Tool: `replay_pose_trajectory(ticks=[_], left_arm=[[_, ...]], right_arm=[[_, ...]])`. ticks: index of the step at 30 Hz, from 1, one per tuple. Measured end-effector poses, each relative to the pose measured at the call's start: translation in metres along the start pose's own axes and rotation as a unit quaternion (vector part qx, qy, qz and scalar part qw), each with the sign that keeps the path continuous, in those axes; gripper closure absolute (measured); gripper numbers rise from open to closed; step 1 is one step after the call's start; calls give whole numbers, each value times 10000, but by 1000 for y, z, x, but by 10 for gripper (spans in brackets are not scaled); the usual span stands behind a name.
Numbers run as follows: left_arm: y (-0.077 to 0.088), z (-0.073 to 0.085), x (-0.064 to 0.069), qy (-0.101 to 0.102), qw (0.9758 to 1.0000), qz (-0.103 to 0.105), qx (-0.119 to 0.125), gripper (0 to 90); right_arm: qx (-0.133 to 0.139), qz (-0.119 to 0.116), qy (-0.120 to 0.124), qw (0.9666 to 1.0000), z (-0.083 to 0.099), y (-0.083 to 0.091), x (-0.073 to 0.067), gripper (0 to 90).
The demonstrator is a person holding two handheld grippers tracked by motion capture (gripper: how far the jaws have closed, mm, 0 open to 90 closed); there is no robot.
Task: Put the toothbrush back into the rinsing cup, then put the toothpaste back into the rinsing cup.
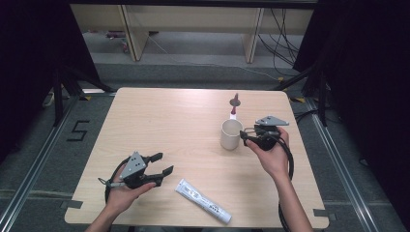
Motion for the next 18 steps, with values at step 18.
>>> replay_pose_trajectory(ticks=[18], left_arm=[[-1, 5, 28, -367, 9964, 620, -449, 321]], right_arm=[[-530, -150, 160, 9984, 24, 21, -1, 397]])
Point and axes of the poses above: each handheld gripper's, and its own axes: y roughly backward along the jaws, z roughly out of its underside, x roughly to its right, the point moved 9 cm from there along -y, roughly forward along the jaws, and after that the axes turned 2 degrees about -z, right-handed, at the moved point
